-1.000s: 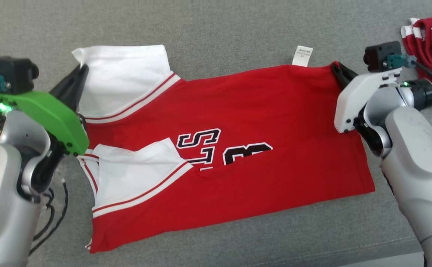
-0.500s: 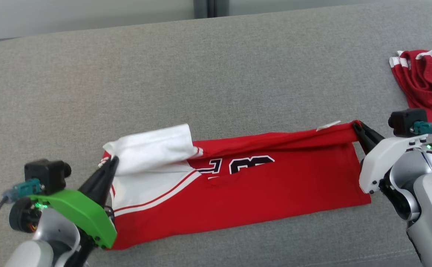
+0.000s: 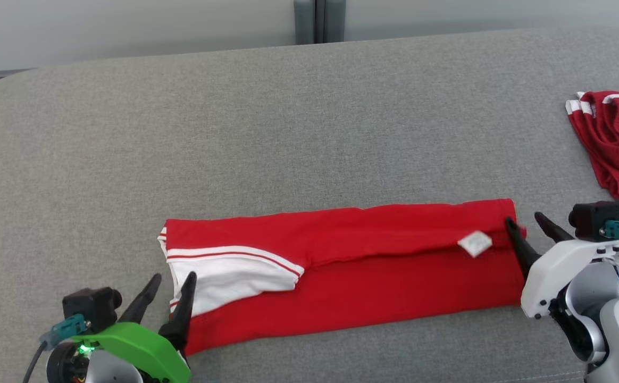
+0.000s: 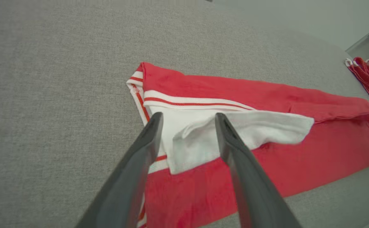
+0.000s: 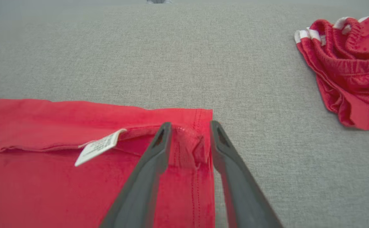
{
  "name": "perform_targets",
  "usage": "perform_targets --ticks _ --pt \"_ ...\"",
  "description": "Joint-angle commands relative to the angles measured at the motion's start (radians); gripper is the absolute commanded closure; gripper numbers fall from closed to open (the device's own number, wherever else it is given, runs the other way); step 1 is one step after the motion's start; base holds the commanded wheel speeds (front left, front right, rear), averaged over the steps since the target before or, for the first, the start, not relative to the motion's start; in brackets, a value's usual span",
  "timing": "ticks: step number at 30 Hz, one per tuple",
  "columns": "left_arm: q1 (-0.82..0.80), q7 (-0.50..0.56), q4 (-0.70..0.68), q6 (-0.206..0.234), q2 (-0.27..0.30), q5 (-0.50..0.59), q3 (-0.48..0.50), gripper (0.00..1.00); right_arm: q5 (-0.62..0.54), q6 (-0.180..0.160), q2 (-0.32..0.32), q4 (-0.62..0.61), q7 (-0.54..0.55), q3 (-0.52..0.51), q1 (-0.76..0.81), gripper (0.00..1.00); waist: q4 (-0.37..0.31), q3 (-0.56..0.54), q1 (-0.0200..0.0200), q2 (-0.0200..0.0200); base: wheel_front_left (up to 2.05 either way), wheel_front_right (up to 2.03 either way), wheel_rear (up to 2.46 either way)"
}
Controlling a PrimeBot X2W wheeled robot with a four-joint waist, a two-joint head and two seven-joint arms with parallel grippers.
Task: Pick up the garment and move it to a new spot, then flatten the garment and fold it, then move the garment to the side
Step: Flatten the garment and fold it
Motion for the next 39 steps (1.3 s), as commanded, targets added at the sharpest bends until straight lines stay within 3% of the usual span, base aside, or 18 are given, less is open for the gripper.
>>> perform_targets --ticks 1,9,19,38,39 --pt "0.021 -0.028 0.005 0.010 -0.005 0.014 0.014 0.00 -0.003 -0.002 0.007 -0.013 -0.011 -0.015 0.024 0.00 -0.002 -0.008 0.0000 0.0000 0.00 0.00 0.00" --pt "0.048 -0.187 0.013 0.075 -0.039 0.065 0.057 0.00 -0.020 -0.002 0.070 -0.082 -0.023 -0.114 0.122 0.00 -0.007 -0.046 0.0000 0.0000 0.00 0.00 0.00" --pt "0.004 -0.272 0.077 0.115 -0.104 0.107 0.034 0.00 -0.038 -0.002 0.089 -0.060 0.019 -0.123 0.134 0.00 0.015 -0.093 0.0000 0.0000 0.00 0.00 0.00" --pt "-0.023 -0.262 0.106 0.128 -0.096 0.134 0.002 0.00 -0.106 -0.002 0.056 0.394 0.051 -0.124 -0.056 0.00 0.132 -0.099 0.0000 0.0000 0.00 0.00 0.00" --pt "-0.023 -0.262 0.106 0.129 -0.096 0.133 0.001 0.00 -0.103 -0.002 0.058 0.415 0.053 -0.127 -0.062 0.41 0.133 -0.100 0.0000 0.0000 0.00 0.00 0.00"
